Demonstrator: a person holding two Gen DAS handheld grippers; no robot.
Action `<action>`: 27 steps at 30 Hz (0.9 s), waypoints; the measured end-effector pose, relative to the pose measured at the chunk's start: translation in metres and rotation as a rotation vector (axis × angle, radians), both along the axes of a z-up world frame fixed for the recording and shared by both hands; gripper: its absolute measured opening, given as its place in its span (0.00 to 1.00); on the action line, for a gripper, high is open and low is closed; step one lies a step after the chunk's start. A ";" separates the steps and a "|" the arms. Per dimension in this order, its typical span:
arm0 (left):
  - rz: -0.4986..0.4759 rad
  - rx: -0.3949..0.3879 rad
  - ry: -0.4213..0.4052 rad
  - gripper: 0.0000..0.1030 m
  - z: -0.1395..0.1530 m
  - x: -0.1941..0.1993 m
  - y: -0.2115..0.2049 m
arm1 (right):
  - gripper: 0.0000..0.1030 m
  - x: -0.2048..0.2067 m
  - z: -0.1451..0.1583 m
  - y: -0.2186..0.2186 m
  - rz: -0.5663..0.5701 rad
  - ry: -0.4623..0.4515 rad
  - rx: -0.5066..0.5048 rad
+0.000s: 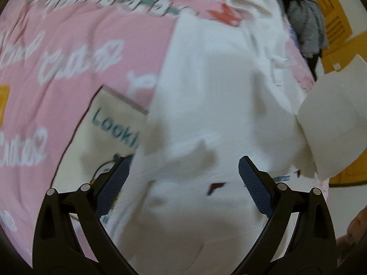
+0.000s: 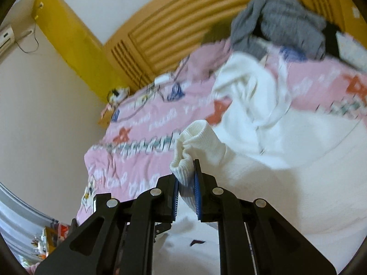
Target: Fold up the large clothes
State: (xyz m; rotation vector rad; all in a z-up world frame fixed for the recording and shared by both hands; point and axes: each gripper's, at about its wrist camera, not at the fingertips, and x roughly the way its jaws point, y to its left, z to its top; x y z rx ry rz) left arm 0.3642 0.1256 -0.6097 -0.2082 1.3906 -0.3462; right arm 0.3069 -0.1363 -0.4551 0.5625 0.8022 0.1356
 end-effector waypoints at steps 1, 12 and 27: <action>0.007 -0.001 0.022 0.91 -0.007 -0.004 0.004 | 0.11 0.005 -0.010 0.008 0.014 0.018 0.018; 0.055 -0.031 0.120 0.91 -0.052 -0.056 0.037 | 0.12 0.044 -0.082 0.115 0.217 0.161 -0.102; -0.016 0.103 0.004 0.91 -0.049 -0.098 0.027 | 0.31 0.044 -0.117 0.174 0.356 0.198 -0.214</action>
